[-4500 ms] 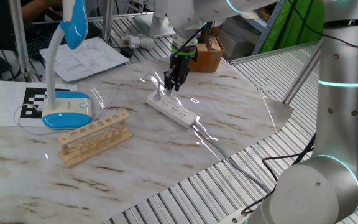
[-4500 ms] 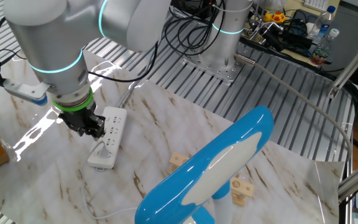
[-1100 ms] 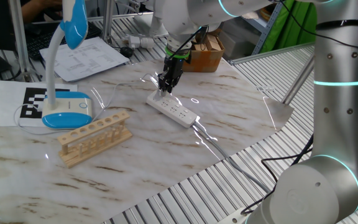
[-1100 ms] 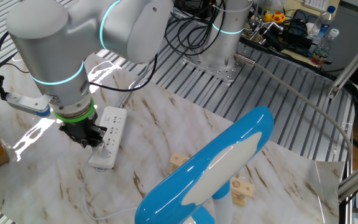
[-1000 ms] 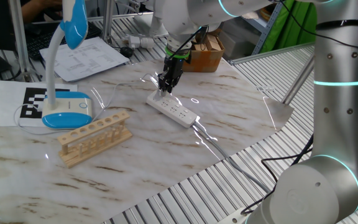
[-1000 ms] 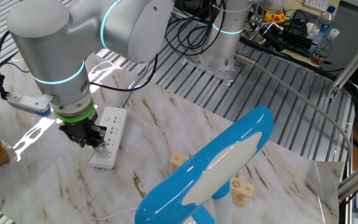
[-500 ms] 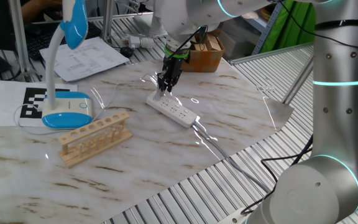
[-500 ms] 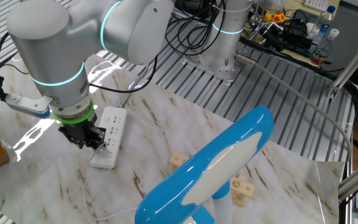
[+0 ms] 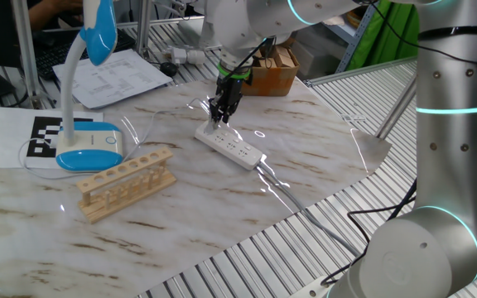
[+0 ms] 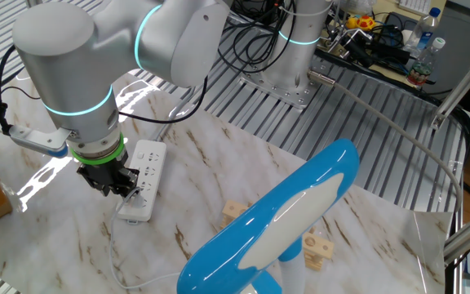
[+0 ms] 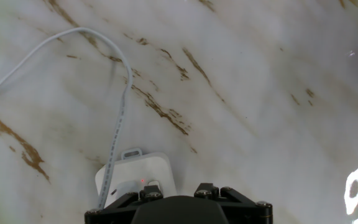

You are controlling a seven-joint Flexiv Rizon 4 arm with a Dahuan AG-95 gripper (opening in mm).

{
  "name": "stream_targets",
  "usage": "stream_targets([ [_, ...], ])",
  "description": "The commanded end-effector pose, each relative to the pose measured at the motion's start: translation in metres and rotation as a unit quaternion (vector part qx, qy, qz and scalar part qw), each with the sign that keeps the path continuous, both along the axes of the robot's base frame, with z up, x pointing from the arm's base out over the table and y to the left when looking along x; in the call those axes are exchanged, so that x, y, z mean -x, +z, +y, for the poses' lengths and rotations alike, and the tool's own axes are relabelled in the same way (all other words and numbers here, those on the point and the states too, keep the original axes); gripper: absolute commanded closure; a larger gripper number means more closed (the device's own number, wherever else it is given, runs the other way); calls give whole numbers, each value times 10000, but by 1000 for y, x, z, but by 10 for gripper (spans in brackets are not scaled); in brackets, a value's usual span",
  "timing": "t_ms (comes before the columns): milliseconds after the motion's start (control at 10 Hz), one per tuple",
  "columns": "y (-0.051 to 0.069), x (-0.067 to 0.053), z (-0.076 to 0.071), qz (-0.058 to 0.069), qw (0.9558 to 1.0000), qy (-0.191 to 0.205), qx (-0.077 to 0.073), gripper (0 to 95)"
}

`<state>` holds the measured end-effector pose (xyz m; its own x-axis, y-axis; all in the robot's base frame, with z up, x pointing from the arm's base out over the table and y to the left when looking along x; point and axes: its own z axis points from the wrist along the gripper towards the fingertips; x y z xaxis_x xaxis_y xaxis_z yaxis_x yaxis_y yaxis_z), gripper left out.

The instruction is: Plug in the power cord of the desk lamp, turn on the socket, and light up the desk lamp

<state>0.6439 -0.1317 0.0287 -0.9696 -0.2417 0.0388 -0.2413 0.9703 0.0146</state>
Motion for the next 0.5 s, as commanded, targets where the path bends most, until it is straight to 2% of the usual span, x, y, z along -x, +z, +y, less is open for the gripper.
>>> stream_targets([
  [100, -3, 0, 1, -16, 10000, -1, 11, 570],
  [500, -6, -1, 1, -10, 10000, -2, 38, 570],
])
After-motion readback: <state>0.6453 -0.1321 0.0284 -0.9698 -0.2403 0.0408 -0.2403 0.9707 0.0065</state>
